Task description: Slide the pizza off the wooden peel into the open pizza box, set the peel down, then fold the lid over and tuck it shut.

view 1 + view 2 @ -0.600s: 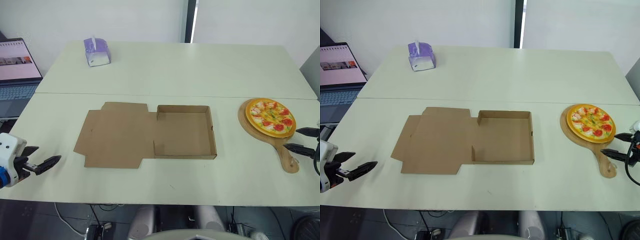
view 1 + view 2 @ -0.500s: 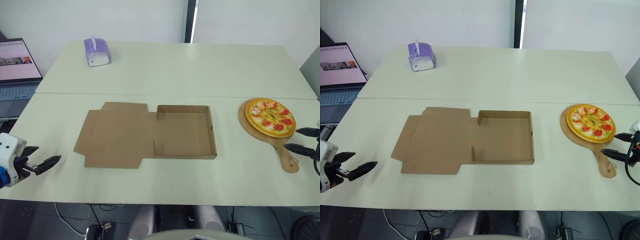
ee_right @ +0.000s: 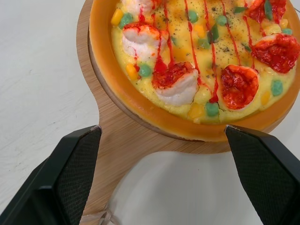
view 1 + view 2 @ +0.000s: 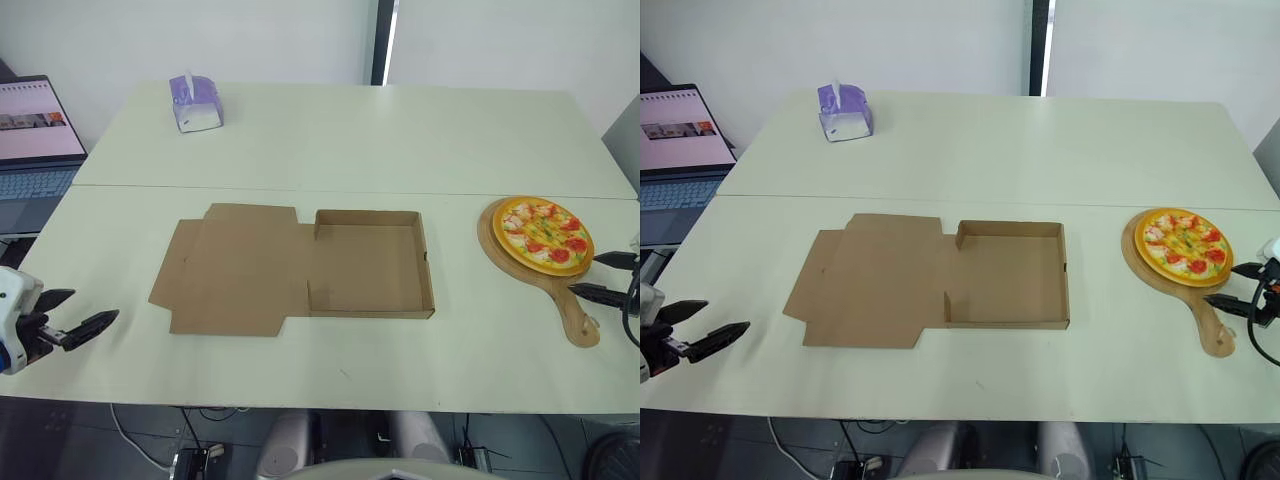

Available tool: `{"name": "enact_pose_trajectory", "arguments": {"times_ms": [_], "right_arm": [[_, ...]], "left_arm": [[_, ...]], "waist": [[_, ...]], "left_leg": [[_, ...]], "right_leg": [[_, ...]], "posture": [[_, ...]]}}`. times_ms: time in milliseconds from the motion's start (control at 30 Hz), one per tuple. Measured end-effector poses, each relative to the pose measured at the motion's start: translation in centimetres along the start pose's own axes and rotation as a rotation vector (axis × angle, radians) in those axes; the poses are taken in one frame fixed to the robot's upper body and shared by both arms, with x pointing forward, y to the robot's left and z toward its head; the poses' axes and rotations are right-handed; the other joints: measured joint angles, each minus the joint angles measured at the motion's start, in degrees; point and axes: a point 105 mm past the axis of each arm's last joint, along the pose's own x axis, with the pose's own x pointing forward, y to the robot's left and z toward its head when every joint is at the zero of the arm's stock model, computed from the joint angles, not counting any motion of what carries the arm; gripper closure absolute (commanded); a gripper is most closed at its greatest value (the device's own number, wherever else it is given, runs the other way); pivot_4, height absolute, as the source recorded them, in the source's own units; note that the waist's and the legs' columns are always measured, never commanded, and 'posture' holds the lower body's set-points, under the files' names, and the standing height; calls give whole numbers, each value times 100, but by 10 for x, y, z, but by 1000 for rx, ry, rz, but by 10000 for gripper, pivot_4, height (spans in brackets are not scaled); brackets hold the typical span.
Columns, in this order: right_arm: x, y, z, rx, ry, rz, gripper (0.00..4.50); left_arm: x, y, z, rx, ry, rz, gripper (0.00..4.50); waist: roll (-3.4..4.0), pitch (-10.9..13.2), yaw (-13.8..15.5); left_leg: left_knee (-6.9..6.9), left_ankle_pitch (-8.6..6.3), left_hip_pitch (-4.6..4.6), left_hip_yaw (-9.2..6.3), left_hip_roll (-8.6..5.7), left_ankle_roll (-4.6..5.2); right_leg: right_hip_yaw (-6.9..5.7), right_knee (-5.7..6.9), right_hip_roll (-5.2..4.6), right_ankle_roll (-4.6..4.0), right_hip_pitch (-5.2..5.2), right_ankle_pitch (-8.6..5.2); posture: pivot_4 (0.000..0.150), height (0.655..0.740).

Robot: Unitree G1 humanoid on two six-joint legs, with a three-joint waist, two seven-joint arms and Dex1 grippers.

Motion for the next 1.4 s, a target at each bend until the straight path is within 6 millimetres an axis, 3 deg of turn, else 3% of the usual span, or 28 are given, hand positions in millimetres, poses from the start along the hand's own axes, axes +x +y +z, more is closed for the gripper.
{"name": "enact_pose_trajectory", "arguments": {"times_ms": [433,600,733,900,1100,1400], "right_arm": [[-1,0,-8,27,14,-20,0],[-6,-5,-5,39,-14,-58,0],[-9,-12,1,41,-51,-107,0],[-14,-8,7,56,-112,-131,0],[-10,20,6,102,-147,-97,0],[-28,52,12,189,-71,-131,0]], "left_arm": [[-2,0,9,23,-67,-5,306],[-3,-7,11,-14,-94,-73,306],[-4,-13,23,-15,-133,-121,306],[12,-56,73,113,-236,-308,306],[32,-127,124,268,-342,-619,306],[30,-209,166,494,-448,-1050,306]], "waist": [[1,0,2],[3,1,0],[2,1,0],[0,1,79],[9,3,66],[9,5,23]], "left_leg": [[0,0,0,0,0,1],[0,-1,0,0,0,1],[0,-1,0,0,0,1],[1,1,-1,-8,-1,-2],[1,9,-4,-5,-1,-16],[4,10,-1,-3,-2,-17]], "right_leg": [[0,1,-1,0,0,0],[0,1,0,0,0,0],[0,1,0,0,1,0],[-5,0,0,1,7,0],[-3,2,3,1,7,1],[5,3,16,4,14,0]], "posture": [[1500,7251],[1500,7251],[1500,7251],[1500,7251],[1500,7251],[1500,7251]]}}
